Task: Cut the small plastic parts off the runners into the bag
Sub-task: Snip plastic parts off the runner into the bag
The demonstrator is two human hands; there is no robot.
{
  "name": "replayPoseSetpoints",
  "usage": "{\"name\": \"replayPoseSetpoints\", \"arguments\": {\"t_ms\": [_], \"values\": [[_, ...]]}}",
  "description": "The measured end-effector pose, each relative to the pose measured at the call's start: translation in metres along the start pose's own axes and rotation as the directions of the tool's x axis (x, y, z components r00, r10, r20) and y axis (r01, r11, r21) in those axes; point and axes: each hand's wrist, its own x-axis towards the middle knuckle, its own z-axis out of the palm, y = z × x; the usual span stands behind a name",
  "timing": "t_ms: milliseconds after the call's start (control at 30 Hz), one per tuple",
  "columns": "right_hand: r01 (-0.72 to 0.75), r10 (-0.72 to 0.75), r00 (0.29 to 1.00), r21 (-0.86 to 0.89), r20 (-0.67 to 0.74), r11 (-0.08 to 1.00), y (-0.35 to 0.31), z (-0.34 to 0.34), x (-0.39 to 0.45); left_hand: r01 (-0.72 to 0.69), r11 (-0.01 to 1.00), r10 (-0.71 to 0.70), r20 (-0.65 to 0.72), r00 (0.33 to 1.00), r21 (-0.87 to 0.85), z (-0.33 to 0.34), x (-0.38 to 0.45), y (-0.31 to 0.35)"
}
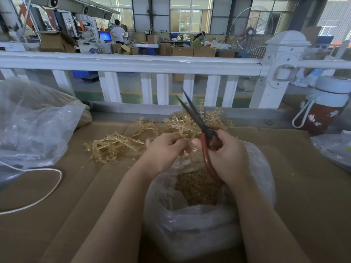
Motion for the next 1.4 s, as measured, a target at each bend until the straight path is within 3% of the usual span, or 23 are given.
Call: {"name": "replayPoseSetpoints", "arguments": {"t_ms": [100,267,367,467,567,767,900,1000,1100,1233,1400], "values": [[-0.083,0.088,0.995,0.11,-0.041,0.99,0.002,0.002,0.002,-0.021,0.999,0.018,0.068,0.998,0.043,0.0,0.0,0.0],[-0.094,0.1,0.994,0.123,-0.037,0.988,0.009,0.003,0.006,-0.026,0.999,0.021,0.112,0.994,0.042,0.002,0.0,-0.001],[-0.124,0.126,0.992,0.149,-0.01,0.981,0.01,0.006,0.007,-0.027,0.999,0.028,0.042,0.999,-0.028,0.003,0.002,-0.006],[-0.138,0.141,0.99,0.164,-0.01,0.977,0.011,0.006,0.008,-0.049,0.967,0.038,-0.048,0.998,-0.249,0.003,0.002,-0.012],[-0.158,0.16,0.987,0.156,-0.001,0.975,0.012,0.004,0.009,-0.054,0.89,0.038,-0.044,0.998,-0.453,0.003,0.003,-0.015],[-0.104,0.104,0.995,-0.011,0.007,0.994,0.005,0.004,0.006,-0.035,0.867,-0.006,-0.081,0.997,-0.497,0.004,0.007,-0.015],[-0.095,0.087,0.991,-0.083,-0.099,0.992,0.001,0.003,0.003,-0.029,0.892,-0.077,-0.215,0.974,-0.451,0.005,0.008,-0.014],[0.019,-0.029,0.985,-0.058,-0.167,0.998,-0.004,-0.001,0.0,-0.021,0.911,-0.123,-0.318,0.94,-0.413,0.003,0.009,-0.017],[0.097,-0.101,0.991,-0.049,-0.086,0.994,-0.007,-0.003,-0.002,-0.03,0.91,-0.13,-0.353,0.926,-0.414,0.0,0.009,-0.02],[0.071,-0.049,0.992,-0.189,0.119,0.979,-0.001,0.001,0.001,-0.051,0.903,-0.104,-0.332,0.937,-0.426,-0.003,0.009,-0.02],[0.104,-0.07,0.987,-0.245,0.144,0.964,0.002,0.001,0.003,-0.084,0.871,-0.066,-0.284,0.957,-0.484,-0.002,0.009,-0.018]]}}
